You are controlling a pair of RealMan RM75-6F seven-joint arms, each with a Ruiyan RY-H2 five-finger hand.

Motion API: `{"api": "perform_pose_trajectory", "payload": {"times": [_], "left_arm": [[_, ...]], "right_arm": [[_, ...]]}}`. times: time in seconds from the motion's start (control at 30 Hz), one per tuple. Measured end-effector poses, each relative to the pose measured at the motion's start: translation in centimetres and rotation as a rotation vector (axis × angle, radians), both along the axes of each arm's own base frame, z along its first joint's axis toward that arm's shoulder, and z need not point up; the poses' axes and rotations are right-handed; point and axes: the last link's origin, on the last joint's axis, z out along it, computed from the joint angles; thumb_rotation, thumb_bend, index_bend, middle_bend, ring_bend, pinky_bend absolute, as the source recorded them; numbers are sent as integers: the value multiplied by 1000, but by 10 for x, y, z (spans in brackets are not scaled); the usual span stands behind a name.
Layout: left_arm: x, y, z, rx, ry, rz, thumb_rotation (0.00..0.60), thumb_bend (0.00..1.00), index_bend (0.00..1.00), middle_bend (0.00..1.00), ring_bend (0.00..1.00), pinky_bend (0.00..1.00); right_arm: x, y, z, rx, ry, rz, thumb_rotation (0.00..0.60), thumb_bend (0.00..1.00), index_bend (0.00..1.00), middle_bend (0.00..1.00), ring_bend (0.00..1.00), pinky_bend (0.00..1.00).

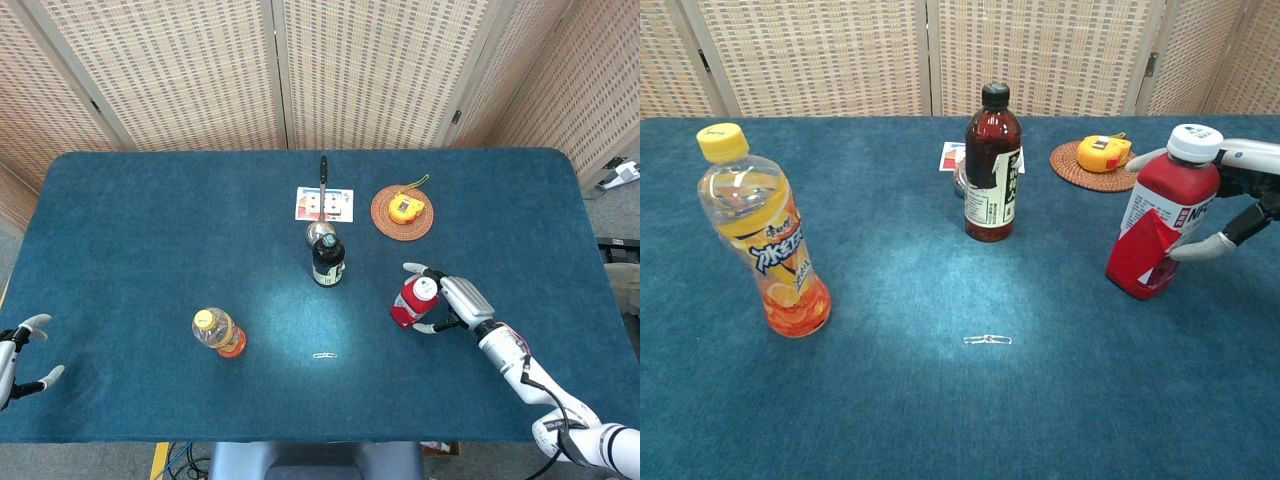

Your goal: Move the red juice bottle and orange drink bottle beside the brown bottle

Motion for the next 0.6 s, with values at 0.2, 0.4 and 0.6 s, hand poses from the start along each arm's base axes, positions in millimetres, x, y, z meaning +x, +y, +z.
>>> {"api": "perform_pose_trajectory", "payload": {"times": [0.2,0.4,0.6], "left_arm": [[-1,0,0,-3,0,6,600,150,441,413,370,593],[-1,0,1,-2,-4,9,600,151,444,413,370,593],[-1,0,1,-3,-2,12,600,150,445,413,370,593]], "right_arm": [[-2,-3,-2,-28,10,4,600,32,380,478,409,587],[-1,-4,-2,-77,-1,9,600,40,442,529,468,640],[1,-11,2,-132,-34,3,600,46,448,533,473,644]]}}
